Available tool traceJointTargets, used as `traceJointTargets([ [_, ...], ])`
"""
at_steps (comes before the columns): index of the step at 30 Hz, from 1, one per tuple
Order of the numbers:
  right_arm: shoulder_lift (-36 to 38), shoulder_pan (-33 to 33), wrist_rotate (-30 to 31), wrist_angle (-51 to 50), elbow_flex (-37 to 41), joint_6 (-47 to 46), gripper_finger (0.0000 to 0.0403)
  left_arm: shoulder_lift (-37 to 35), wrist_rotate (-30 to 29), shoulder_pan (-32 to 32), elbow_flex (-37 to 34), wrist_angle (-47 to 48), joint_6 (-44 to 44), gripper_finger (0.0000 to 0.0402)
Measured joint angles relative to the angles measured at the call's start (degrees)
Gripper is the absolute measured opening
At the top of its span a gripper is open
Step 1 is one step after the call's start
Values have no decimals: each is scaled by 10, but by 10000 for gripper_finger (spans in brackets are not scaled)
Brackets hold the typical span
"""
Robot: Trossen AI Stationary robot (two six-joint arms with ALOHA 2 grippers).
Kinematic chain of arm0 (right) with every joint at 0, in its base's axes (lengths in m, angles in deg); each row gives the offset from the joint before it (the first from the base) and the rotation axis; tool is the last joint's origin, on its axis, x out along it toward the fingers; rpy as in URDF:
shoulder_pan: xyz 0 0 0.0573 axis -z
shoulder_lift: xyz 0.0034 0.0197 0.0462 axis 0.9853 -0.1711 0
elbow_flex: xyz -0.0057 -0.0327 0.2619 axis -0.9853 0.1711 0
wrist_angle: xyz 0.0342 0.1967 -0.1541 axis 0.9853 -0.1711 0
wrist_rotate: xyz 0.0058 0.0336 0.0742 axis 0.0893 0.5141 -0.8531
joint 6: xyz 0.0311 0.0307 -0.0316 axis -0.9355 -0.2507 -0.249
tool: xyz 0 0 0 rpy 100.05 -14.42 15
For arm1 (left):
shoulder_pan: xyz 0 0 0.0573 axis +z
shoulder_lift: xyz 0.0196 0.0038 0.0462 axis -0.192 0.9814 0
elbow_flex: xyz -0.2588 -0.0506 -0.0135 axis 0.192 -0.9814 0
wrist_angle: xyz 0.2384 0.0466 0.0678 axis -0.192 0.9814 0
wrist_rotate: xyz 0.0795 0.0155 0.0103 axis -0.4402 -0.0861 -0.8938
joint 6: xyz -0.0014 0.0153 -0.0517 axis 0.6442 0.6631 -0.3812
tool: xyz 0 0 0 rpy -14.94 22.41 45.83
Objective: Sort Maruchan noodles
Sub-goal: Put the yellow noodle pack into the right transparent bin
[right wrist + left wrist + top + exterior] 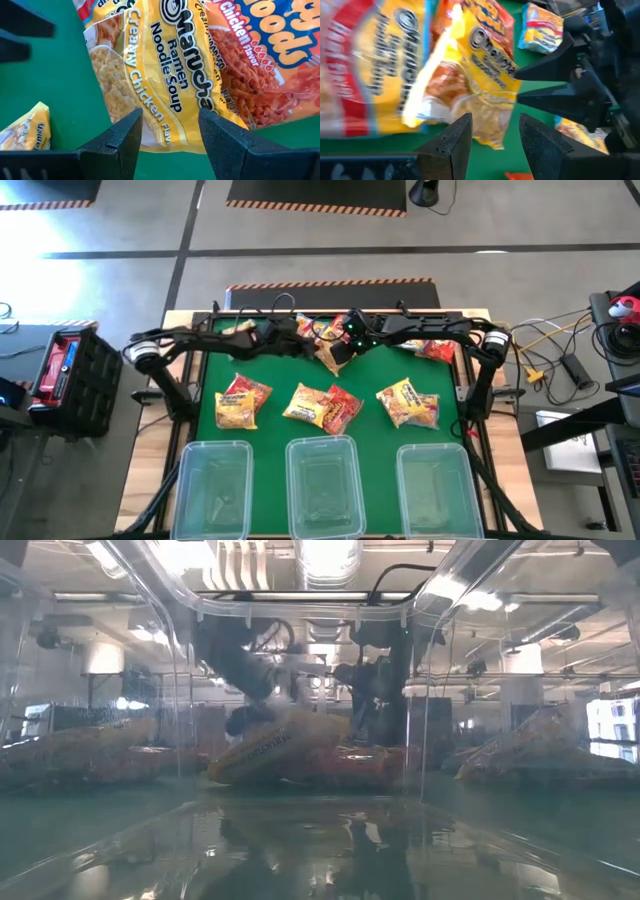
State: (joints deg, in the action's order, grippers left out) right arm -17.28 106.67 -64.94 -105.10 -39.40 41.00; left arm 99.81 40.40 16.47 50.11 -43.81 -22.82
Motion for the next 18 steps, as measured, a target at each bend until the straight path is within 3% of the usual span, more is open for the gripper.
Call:
traceJointTargets([
  [5, 1, 0, 0, -2, 0, 2, 183, 34, 10, 0, 0, -48, -28, 146],
  [18, 15, 0, -31, -20, 0, 17, 183, 85, 10, 1, 0, -42, -52, 146],
])
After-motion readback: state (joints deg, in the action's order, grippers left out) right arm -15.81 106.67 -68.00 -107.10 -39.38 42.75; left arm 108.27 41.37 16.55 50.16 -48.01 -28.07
